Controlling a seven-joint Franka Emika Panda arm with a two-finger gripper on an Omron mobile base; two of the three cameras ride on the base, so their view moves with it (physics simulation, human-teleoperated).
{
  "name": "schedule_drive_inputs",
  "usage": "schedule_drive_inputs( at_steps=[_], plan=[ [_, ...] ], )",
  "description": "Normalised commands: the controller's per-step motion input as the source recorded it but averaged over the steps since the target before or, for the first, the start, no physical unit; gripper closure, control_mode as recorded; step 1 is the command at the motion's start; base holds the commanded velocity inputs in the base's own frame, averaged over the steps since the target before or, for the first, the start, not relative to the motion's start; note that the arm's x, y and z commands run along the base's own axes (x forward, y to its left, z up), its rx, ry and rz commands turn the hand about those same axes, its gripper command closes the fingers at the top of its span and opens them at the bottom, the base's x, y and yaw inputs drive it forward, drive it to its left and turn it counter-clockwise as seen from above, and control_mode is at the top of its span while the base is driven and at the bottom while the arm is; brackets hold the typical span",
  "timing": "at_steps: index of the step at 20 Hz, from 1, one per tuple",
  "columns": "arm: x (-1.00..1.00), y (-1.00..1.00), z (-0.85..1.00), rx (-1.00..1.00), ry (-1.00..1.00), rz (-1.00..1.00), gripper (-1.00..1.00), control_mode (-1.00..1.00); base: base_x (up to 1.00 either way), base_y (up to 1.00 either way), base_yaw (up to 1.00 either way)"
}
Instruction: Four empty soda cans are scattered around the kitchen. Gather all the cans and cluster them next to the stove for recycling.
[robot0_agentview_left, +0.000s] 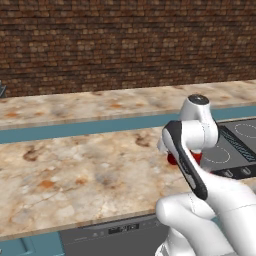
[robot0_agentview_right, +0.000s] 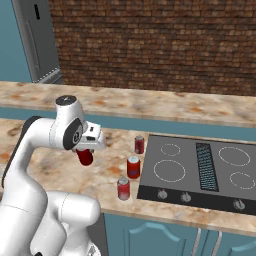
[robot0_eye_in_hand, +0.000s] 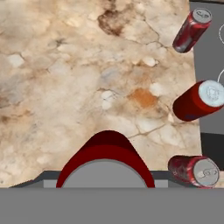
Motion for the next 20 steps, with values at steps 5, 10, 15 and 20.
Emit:
schedule_drive_inputs(
  at_steps=[5,10,15,20],
  plan=[
    [0.50,-0.04,-0.17,-0.06,0.00,0.00,1.00,-1.00,0.00,0.00,0.00],
    [0.07,-0.13,-0.68,0.00,0.00,0.00,1.00,-1.00,0.00,0.00,0.00],
    [0.00,-0.21,-0.50,0.00,0.00,0.00,1.00,-1.00,0.00,0.00,0.00],
    [0.00,-0.21,-0.03,-0.01,-0.05,-0.05,1.00,-1.00,0.00,0.00,0.00]
  ],
)
